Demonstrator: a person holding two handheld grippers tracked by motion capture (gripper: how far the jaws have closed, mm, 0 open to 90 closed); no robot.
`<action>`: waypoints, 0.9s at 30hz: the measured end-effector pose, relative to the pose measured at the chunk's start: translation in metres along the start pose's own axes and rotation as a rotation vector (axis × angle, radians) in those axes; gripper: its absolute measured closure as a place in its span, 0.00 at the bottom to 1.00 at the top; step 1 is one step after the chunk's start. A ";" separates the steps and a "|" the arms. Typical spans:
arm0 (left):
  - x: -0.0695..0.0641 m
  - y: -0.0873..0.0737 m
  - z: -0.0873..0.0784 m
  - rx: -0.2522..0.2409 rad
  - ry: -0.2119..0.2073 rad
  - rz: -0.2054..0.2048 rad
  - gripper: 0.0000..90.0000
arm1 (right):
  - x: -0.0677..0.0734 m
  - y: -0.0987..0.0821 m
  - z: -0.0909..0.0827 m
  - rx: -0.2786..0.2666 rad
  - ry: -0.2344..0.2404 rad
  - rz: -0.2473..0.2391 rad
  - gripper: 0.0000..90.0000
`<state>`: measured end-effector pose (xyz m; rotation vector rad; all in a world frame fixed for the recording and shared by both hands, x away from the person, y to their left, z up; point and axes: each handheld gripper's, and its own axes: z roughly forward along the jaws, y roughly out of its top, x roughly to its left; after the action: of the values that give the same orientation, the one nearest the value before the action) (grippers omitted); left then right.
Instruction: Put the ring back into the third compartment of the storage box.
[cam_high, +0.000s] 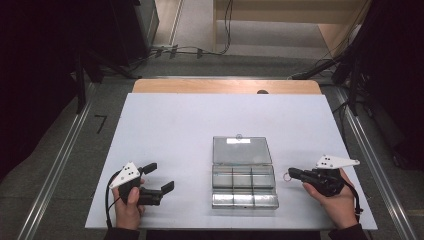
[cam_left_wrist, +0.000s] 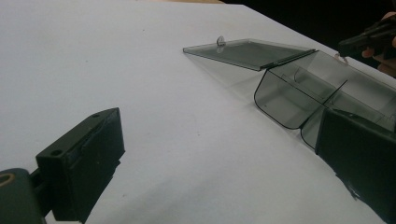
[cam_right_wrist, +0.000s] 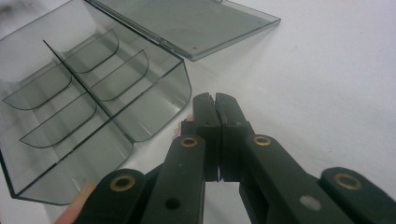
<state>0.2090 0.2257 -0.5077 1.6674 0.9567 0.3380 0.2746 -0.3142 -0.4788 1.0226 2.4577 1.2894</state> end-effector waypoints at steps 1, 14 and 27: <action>0.000 0.000 0.000 0.000 0.000 0.000 0.01 | 0.000 0.001 -0.001 0.001 0.002 0.000 0.97; 0.000 0.000 0.001 0.007 0.002 0.008 0.01 | 0.003 0.008 -0.007 -0.032 0.004 0.005 0.96; -0.001 0.000 0.001 0.007 0.000 0.008 0.01 | 0.006 0.016 -0.008 -0.051 0.013 -0.004 0.96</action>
<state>0.2092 0.2242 -0.5079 1.6783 0.9524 0.3404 0.2738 -0.3095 -0.4605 0.9992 2.4217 1.3546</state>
